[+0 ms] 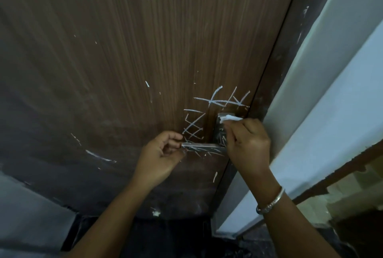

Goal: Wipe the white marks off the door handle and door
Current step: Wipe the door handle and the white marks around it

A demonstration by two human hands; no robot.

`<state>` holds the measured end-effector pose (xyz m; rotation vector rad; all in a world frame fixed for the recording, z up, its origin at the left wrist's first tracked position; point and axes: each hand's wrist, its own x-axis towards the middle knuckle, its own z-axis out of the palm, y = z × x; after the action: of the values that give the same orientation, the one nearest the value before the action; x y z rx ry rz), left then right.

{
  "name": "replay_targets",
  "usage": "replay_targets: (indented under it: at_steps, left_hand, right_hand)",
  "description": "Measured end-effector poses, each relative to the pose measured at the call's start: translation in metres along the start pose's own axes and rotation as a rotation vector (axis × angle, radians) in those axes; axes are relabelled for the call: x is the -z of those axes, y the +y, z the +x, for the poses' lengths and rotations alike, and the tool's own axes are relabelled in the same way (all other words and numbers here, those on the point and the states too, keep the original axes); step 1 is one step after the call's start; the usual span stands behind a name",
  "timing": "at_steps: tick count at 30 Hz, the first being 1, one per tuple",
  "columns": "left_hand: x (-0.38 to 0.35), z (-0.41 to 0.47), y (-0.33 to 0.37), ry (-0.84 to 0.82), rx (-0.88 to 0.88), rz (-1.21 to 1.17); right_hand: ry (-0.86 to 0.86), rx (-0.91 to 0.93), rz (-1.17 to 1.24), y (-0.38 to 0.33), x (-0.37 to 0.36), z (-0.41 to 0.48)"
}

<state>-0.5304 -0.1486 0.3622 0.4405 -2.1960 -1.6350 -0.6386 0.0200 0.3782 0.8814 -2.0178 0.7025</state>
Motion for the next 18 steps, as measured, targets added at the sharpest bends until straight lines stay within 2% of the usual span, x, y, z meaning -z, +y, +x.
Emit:
replay_targets:
  at_steps: [5,10,18]
  left_hand:
    - [-0.001,0.003,0.000,0.008,0.007,0.015]
    - [0.001,0.003,-0.003,-0.012,0.013,0.012]
    - [-0.003,0.005,-0.002,-0.002,-0.001,-0.046]
  right_hand:
    - [-0.043,0.041,0.014,-0.007,-0.005,0.000]
    - [0.006,-0.042,-0.005,0.011,0.002,-0.007]
    - [-0.034,0.038,0.004,-0.001,-0.004,-0.001]
